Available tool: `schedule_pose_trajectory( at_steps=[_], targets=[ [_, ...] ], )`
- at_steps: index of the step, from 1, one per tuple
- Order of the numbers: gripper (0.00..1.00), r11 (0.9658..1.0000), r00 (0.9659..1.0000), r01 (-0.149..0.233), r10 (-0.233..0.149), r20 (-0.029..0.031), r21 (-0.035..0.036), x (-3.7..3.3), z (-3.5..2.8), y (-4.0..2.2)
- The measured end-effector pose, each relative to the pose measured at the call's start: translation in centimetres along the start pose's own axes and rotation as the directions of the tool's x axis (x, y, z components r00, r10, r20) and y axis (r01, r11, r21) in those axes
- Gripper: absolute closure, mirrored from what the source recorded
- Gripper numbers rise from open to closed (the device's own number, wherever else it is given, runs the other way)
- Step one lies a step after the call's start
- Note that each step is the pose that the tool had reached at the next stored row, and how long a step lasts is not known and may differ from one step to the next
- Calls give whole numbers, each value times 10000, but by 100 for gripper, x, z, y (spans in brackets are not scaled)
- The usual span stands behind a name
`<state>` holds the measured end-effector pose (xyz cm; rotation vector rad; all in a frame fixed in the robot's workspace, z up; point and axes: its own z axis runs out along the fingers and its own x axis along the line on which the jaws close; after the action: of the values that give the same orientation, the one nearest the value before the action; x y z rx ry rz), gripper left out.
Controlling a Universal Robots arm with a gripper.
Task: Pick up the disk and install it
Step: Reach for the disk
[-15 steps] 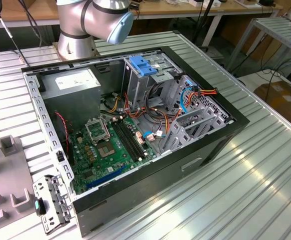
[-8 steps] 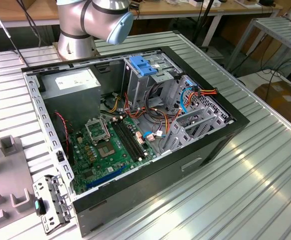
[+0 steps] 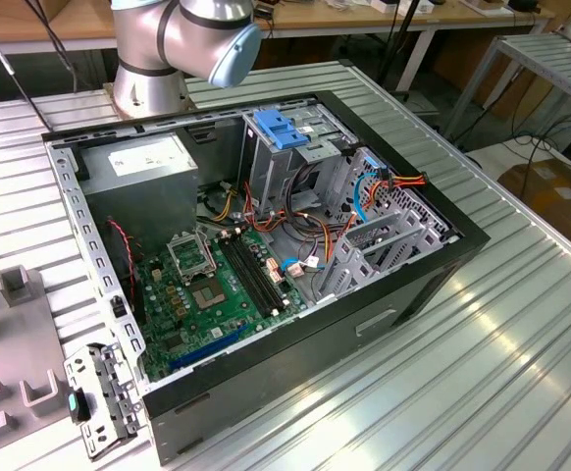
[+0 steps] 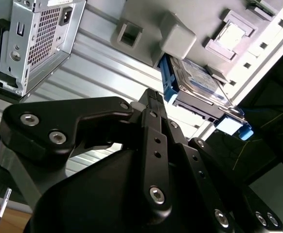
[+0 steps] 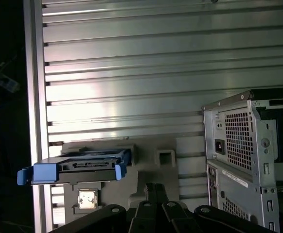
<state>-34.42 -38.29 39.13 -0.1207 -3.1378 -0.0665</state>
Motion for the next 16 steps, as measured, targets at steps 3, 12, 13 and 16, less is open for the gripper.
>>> schedule_pose_trajectory(
  at_steps=[3, 12, 13, 16],
  targets=[
    [89, 10000, 10000, 0, 0, 0, 0, 49, 0, 0],
    [89, 10000, 10000, 1, -1, 0, -1, 223, 1, 7],
    [89, 10000, 10000, 1, -1, 1, -1, 235, 1, 8],
    [89, 10000, 10000, -1, 1, 0, 0, 273, 1, 9]
  ],
)
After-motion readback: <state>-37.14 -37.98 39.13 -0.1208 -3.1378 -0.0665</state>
